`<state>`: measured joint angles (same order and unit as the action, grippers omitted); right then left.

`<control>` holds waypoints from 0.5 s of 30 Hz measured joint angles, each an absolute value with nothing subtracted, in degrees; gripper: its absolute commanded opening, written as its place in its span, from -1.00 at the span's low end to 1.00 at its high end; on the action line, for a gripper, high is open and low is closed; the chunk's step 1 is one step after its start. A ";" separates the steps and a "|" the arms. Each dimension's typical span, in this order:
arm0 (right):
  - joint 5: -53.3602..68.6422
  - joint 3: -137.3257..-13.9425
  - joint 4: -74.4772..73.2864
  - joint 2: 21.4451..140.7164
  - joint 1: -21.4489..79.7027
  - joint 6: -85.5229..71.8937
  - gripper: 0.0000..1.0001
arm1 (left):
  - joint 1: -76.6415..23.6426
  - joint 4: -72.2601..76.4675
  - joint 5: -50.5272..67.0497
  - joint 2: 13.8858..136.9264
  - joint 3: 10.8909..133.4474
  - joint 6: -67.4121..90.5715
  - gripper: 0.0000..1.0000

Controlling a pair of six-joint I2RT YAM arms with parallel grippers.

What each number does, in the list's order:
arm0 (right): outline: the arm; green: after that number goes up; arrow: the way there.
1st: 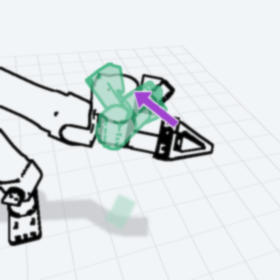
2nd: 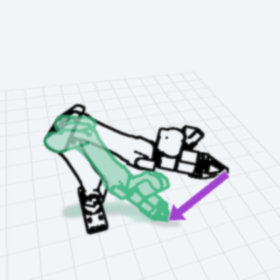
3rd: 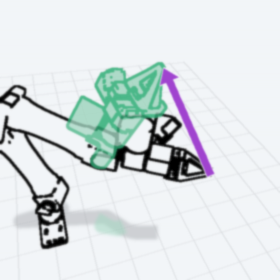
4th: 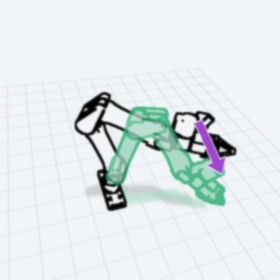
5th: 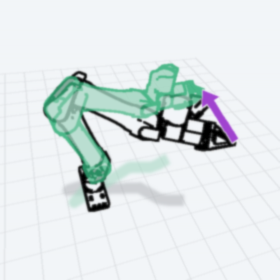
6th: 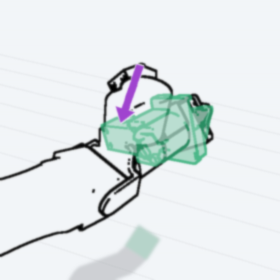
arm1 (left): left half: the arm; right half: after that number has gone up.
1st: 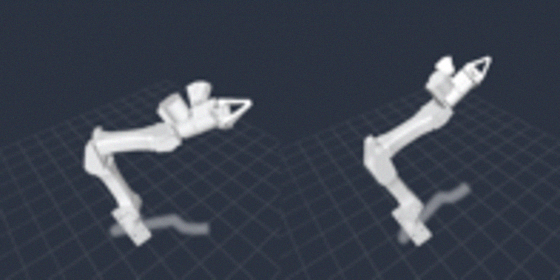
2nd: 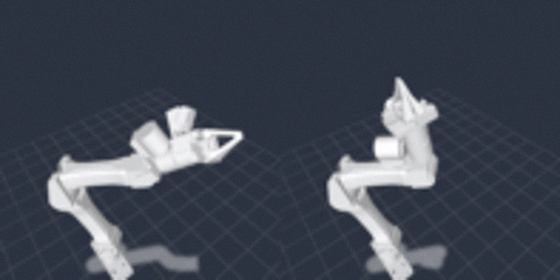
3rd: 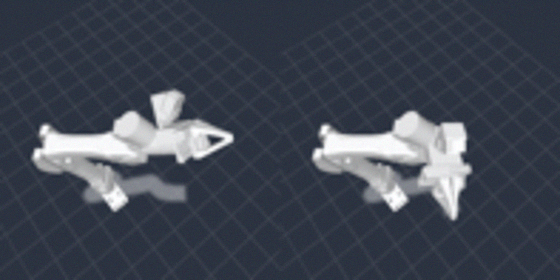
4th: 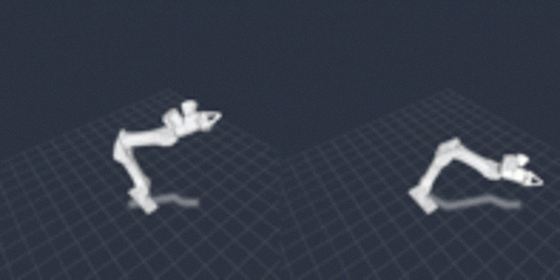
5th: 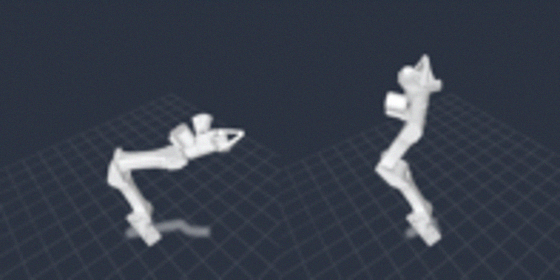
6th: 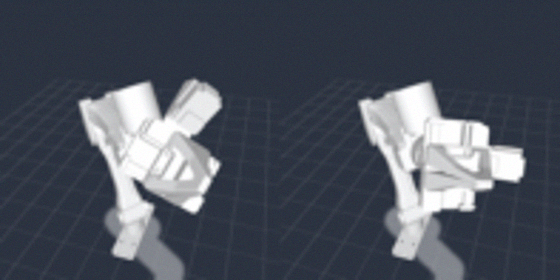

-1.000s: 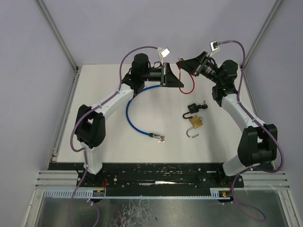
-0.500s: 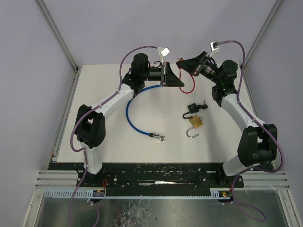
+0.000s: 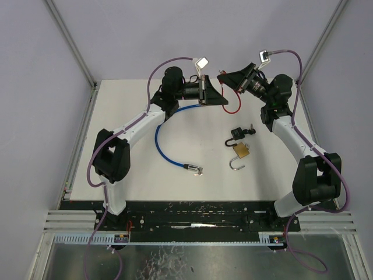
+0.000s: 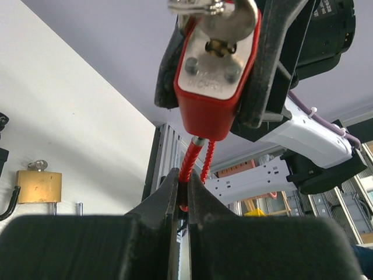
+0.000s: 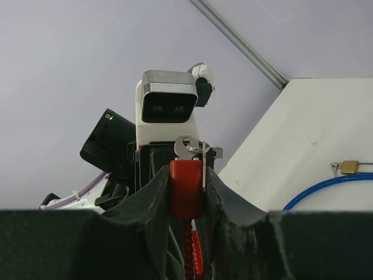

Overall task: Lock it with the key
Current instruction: Lock the lock.

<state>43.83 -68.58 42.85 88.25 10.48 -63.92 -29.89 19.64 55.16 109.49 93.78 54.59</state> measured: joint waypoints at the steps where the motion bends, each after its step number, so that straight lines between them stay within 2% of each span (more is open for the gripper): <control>1: 43.59 -68.53 42.83 88.25 10.48 -63.88 -1.00 | -29.95 19.99 54.61 109.47 93.54 54.78 -1.00; 15: 39.90 -67.42 44.23 88.05 10.50 -63.44 -1.00 | -30.68 24.01 46.09 109.43 91.15 58.61 -1.00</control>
<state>39.90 -67.42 44.23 88.05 10.50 -63.44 -30.68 24.01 46.09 109.43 91.15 58.61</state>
